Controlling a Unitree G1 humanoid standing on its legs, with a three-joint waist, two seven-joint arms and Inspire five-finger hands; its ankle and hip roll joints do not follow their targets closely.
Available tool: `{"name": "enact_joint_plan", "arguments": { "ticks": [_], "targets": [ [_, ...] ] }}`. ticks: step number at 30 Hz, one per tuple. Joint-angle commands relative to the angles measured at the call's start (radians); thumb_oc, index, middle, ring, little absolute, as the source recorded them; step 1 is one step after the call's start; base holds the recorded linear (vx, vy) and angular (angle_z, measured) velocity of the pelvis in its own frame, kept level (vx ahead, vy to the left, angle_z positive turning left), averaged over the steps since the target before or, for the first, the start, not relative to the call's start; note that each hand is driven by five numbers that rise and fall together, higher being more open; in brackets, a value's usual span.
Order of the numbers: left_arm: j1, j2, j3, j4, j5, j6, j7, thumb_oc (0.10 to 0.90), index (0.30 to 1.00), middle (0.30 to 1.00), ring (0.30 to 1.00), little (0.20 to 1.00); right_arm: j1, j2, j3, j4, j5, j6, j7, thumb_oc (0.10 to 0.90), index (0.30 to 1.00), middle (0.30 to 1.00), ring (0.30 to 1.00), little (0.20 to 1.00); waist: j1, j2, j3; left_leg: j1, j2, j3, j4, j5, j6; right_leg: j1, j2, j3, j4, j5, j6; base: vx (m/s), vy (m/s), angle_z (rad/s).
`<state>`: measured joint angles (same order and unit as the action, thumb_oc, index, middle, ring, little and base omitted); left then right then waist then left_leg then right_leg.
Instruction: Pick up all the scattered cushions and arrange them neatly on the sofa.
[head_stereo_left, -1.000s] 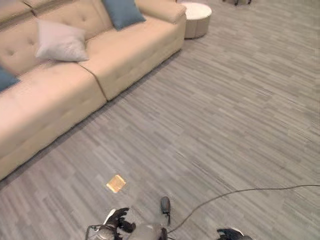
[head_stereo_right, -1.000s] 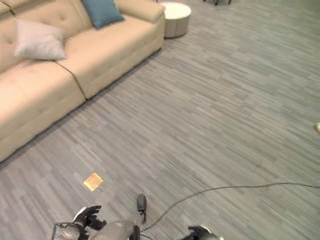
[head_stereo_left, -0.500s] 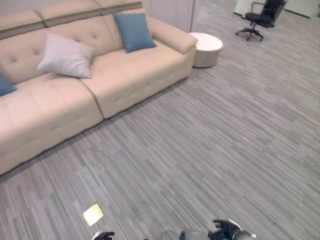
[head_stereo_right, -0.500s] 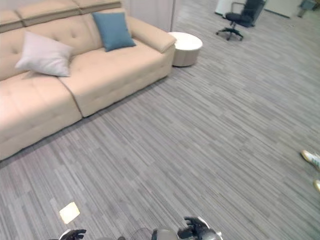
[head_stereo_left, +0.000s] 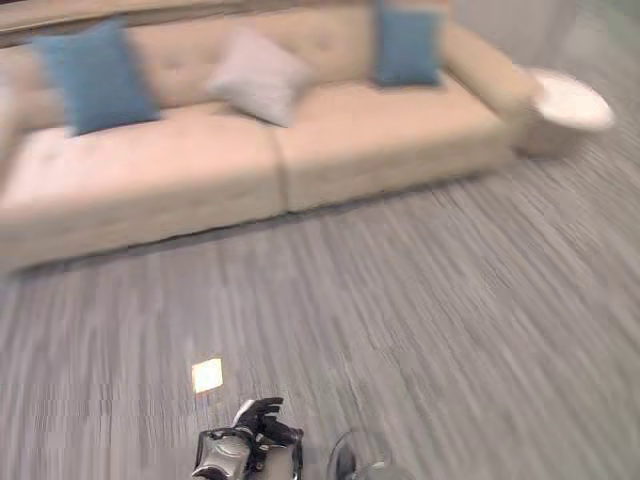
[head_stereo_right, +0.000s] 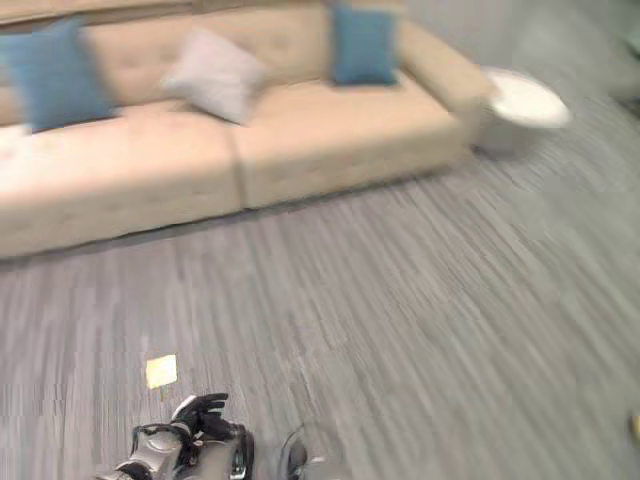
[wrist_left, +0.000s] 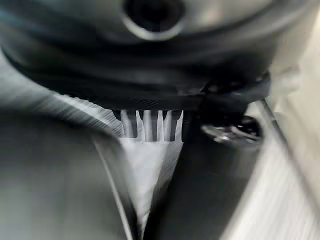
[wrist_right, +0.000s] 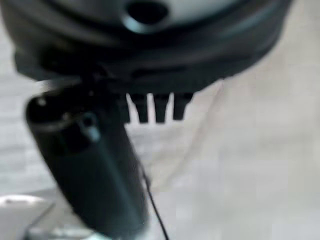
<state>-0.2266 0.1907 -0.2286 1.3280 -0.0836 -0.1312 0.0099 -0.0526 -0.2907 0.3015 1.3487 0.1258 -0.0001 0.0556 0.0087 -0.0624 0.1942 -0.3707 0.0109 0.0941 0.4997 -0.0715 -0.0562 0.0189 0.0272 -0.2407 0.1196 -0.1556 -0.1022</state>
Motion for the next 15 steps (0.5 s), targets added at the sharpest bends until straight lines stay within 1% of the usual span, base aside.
{"name": "enact_joint_plan", "arguments": {
  "ticks": [1, 2, 3, 4, 5, 6, 7, 8, 9, 10, 11, 12, 13, 14, 15],
  "targets": [
    [0.121, 0.017, -0.056, 0.068, 0.013, 0.041, -0.003, 0.8, 0.9, 0.9, 0.9, 0.9, -0.094, -0.111, -0.027, -0.074, 0.008, -0.057, -0.046, 0.8, 0.9, 0.9, 0.9, 0.9, 0.084, 0.031, 0.002, 0.075, 0.042, -0.035, -0.421, 0.143, -0.001, 0.201, -0.01, 0.167, -0.163, -0.054, 0.132, 0.78, 0.13, 0.06],
    [0.126, 0.026, -0.048, 0.074, 0.006, 0.044, 0.0, 0.8, 0.9, 0.9, 0.9, 0.9, -0.108, -0.102, -0.017, -0.076, -0.01, -0.058, -0.055, 0.8, 0.9, 0.9, 0.9, 0.9, 0.114, 0.022, 0.003, 0.04, 0.048, -0.039, -0.565, 0.165, -0.013, 0.247, -0.003, 0.168, -0.159, -0.084, 0.132, 0.56, 0.079, 0.1],
    [0.126, 0.027, -0.048, 0.074, 0.005, 0.044, -0.001, 0.8, 0.9, 0.9, 0.9, 0.9, -0.108, -0.101, -0.017, -0.076, -0.01, -0.058, -0.056, 0.8, 0.9, 0.9, 0.9, 0.9, 0.112, 0.017, 0.007, 0.046, 0.043, -0.038, -0.566, 0.164, -0.012, 0.253, -0.008, 0.166, -0.159, -0.087, 0.133, 0.53, 0.09, 0.14],
    [0.143, 0.025, -0.027, 0.091, 0.005, 0.046, -0.011, 0.8, 0.9, 0.9, 0.9, 0.9, -0.108, -0.097, -0.012, -0.074, -0.03, -0.056, -0.053, 0.8, 0.9, 0.9, 0.9, 0.9, 0.114, 0.015, -0.015, 0.055, 0.042, -0.05, -0.587, 0.146, -0.011, 0.268, 0.003, 0.181, -0.155, -0.101, 0.137, 0.61, 0.178, 0.35],
    [0.163, 0.032, -0.018, 0.108, 0.026, 0.05, 0.003, 0.8, 0.9, 0.9, 0.9, 0.9, -0.101, -0.073, -0.007, -0.086, -0.047, -0.056, -0.051, 0.8, 0.9, 0.9, 0.9, 0.9, 0.134, 0.006, -0.027, 0.073, 0.026, -0.074, -0.552, 0.234, -0.003, 0.296, 0.0, 0.201, -0.134, -0.114, 0.148, 0.6, 0.178, 0.37],
    [0.164, 0.032, -0.018, 0.108, 0.027, 0.05, 0.003, 0.8, 0.9, 0.9, 0.9, 0.9, -0.1, -0.072, -0.007, -0.086, -0.047, -0.056, -0.051, 0.8, 0.9, 0.9, 0.9, 0.9, 0.134, 0.004, -0.026, 0.075, 0.024, -0.073, -0.552, 0.233, -0.003, 0.297, -0.002, 0.201, -0.134, -0.115, 0.148, 0.57, 0.181, 0.34],
    [0.167, 0.037, -0.016, 0.114, 0.043, 0.054, 0.009, 0.8, 0.9, 0.9, 0.9, 0.9, -0.098, -0.06, -0.007, -0.089, -0.051, -0.052, -0.05, 0.8, 0.9, 0.9, 0.9, 0.9, 0.142, -0.003, -0.034, 0.076, 0.016, -0.065, -0.525, 0.24, 0.006, 0.29, -0.014, 0.2, -0.108, -0.11, 0.162, 0.32, 0.103, -0.16],
    [0.169, 0.042, -0.018, 0.116, 0.058, 0.055, 0.015, 0.8, 0.9, 0.9, 0.9, 0.9, -0.096, -0.049, -0.004, -0.093, -0.057, -0.052, -0.046, 0.8, 0.9, 0.9, 0.9, 0.9, 0.151, -0.014, -0.045, 0.079, 0.005, -0.057, -0.5, 0.227, 0.018, 0.268, -0.033, 0.192, -0.044, -0.091, 0.188, 0.6, 0.238, -0.44],
    [0.158, 0.052, -0.039, 0.109, 0.098, 0.056, 0.018, 0.8, 0.9, 0.9, 0.9, 0.9, -0.098, -0.031, 0.015, -0.112, -0.078, -0.052, -0.037, 0.8, 0.9, 0.9, 0.9, 0.9, 0.138, -0.018, -0.044, 0.114, -0.014, -0.034, -0.471, 0.183, 0.048, 0.177, -0.091, 0.171, 0.204, 0.031, 0.262, 0.44, 0.189, -0.49],
    [0.158, 0.052, -0.039, 0.109, 0.098, 0.056, 0.018, 0.8, 0.9, 0.9, 0.9, 0.9, -0.098, -0.031, 0.015, -0.112, -0.078, -0.052, -0.037, 0.8, 0.9, 0.9, 0.9, 0.9, 0.139, -0.016, -0.047, 0.111, -0.011, -0.034, -0.471, 0.183, 0.048, 0.175, -0.088, 0.172, 0.204, 0.033, 0.261, 0.41, 0.21, -0.34],
    [0.146, 0.057, -0.054, 0.097, 0.105, 0.054, 0.021, 0.8, 0.9, 0.9, 0.9, 0.9, -0.106, -0.026, 0.03, -0.123, -0.089, -0.052, -0.034, 0.8, 0.9, 0.9, 0.9, 0.9, 0.129, -0.009, -0.042, 0.142, -0.018, -0.025, -0.467, 0.161, 0.06, 0.127, -0.119, 0.153, 0.317, 0.12, 0.285, 0.24, 0.155, -0.08],
    [0.138, 0.061, -0.061, 0.083, 0.103, 0.053, 0.026, 0.8, 0.9, 0.9, 0.9, 0.9, -0.111, -0.022, 0.037, -0.135, -0.102, -0.049, -0.037, 0.8, 0.9, 0.9, 0.9, 0.9, 0.119, 0.007, -0.034, 0.185, -0.014, -0.025, -0.474, 0.142, 0.071, 0.069, -0.152, 0.117, 0.428, 0.176, 0.29, 0.44, 0.244, -0.06],
    [0.119, 0.069, -0.07, 0.061, 0.101, 0.051, 0.033, 0.8, 0.9, 0.9, 0.9, 0.9, -0.115, -0.02, 0.051, -0.149, -0.131, -0.049, -0.043, 0.8, 0.9, 0.9, 0.9, 0.9, 0.103, 0.023, -0.024, 0.246, -0.011, -0.023, -0.486, 0.111, 0.08, 0.026, -0.203, 0.046, 0.493, 0.207, 0.28, 0.42, 0.21, 0.08],
    [0.105, 0.074, -0.075, 0.049, 0.097, 0.052, 0.039, 0.8, 0.9, 0.9, 0.9, 0.9, -0.121, -0.022, 0.055, -0.156, -0.139, -0.045, -0.044, 0.8, 0.9, 0.9, 0.9, 0.9, 0.092, 0.041, -0.022, 0.275, -0.001, -0.023, -0.491, 0.091, 0.083, -0.002, -0.225, 0.001, 0.488, 0.185, 0.264, 0.42, 0.135, 0.0],
    [0.092, 0.079, -0.078, 0.041, 0.092, 0.05, 0.043, 0.8, 0.9, 0.9, 0.9, 0.9, -0.126, -0.023, 0.059, -0.158, -0.14, -0.045, -0.048, 0.8, 0.9, 0.9, 0.9, 0.9, 0.076, 0.045, -0.011, 0.304, -0.004, -0.025, -0.495, 0.079, 0.082, -0.02, -0.239, -0.031, 0.472, 0.153, 0.256, 0.39, 0.049, -0.02]
  ]
}}
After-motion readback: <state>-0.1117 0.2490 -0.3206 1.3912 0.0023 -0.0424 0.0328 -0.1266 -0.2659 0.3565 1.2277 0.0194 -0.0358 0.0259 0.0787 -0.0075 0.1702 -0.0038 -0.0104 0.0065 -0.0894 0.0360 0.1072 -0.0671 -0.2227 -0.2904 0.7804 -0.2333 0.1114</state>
